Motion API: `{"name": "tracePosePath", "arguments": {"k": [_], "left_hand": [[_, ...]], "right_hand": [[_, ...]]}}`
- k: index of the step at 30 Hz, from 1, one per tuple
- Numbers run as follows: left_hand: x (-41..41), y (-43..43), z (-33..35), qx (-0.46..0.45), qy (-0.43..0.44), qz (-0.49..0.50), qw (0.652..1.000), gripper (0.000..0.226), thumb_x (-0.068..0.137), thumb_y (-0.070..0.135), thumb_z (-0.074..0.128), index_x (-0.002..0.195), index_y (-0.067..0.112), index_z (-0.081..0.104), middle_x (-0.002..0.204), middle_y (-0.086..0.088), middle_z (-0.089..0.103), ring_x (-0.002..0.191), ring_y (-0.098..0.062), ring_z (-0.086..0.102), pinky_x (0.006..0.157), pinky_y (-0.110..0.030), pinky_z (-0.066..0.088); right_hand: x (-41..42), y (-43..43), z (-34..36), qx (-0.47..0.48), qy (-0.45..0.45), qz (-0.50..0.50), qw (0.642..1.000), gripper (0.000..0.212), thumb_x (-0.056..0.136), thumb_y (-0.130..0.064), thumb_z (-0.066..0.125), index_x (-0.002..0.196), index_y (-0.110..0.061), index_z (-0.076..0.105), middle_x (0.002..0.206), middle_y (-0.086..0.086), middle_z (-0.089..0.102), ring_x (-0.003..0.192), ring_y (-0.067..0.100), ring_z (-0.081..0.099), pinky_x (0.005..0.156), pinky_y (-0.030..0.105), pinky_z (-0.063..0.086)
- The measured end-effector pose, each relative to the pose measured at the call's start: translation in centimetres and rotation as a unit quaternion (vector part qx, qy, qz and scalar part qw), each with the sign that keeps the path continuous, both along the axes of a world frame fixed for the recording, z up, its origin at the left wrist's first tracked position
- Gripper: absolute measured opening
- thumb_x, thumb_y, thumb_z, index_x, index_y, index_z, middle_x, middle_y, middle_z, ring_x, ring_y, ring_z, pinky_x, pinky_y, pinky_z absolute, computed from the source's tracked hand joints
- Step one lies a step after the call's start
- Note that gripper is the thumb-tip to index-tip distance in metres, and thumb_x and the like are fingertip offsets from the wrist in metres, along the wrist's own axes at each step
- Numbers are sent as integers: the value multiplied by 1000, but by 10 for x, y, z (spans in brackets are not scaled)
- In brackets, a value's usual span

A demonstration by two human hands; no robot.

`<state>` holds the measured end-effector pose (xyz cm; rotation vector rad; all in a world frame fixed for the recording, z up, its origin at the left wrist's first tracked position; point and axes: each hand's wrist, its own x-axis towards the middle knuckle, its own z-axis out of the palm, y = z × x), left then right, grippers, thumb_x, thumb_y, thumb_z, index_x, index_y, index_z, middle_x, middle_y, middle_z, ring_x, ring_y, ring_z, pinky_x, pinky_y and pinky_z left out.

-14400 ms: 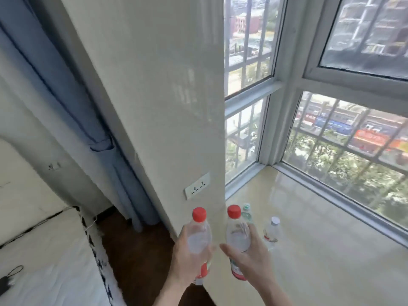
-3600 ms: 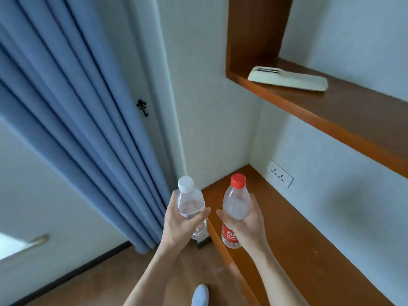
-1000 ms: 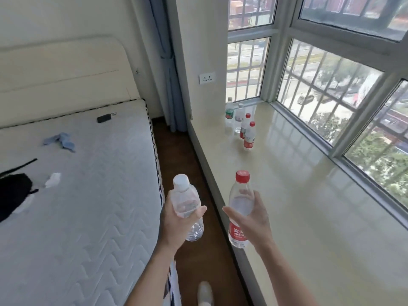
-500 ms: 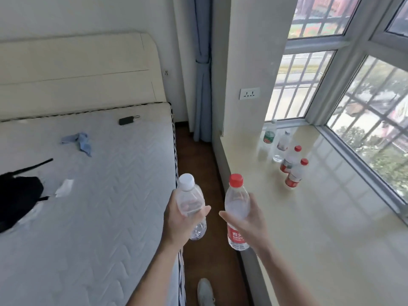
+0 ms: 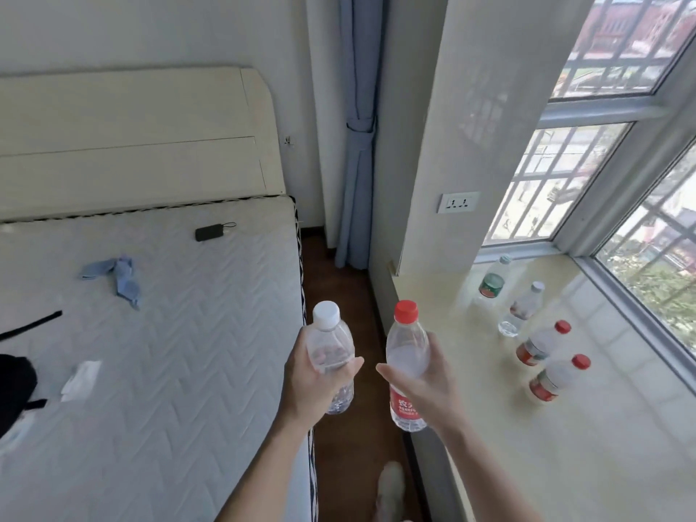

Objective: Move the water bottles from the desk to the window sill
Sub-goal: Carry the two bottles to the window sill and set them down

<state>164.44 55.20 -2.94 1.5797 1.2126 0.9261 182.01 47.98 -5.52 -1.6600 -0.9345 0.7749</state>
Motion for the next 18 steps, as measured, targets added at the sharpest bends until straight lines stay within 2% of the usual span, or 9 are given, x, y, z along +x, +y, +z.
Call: {"name": "tracePosePath", "arguments": {"k": [4, 8, 14, 18], "left_hand": [[23, 54, -8, -2, -2, -17, 1000, 54, 69, 17, 87, 108, 32, 53, 100, 17, 62, 97, 10, 58, 74, -2, 44], [56, 119, -17, -5, 5, -32, 999, 59, 69, 21, 87, 115, 32, 52, 106, 17, 61, 103, 8, 56, 76, -2, 45], [128, 224, -30, -19, 31, -71, 997, 60, 67, 25, 88, 114, 33, 52, 107, 15, 61, 105, 4, 57, 80, -12, 45], [183, 268, -31, -36, 23, -117, 992, 57, 68, 20, 88, 109, 34, 53, 102, 17, 63, 102, 7, 58, 74, -5, 46]], "right_hand": [[23, 54, -7, -1, 3, -1, 1000, 61, 59, -51, 83, 113, -36, 57, 102, -8, 68, 94, 9, 67, 83, 35, 56], [57, 112, -17, 2, 7, -16, 1000, 55, 62, -45, 85, 109, -38, 57, 97, -14, 67, 91, 6, 67, 77, 29, 53], [126, 204, -23, -12, 18, -37, 999, 53, 65, -43, 85, 110, -40, 55, 96, -20, 65, 91, 5, 66, 75, 27, 52], [174, 244, -19, -22, 10, -76, 997, 53, 63, -45, 84, 108, -40, 55, 95, -18, 66, 91, 6, 66, 79, 35, 56]]}}
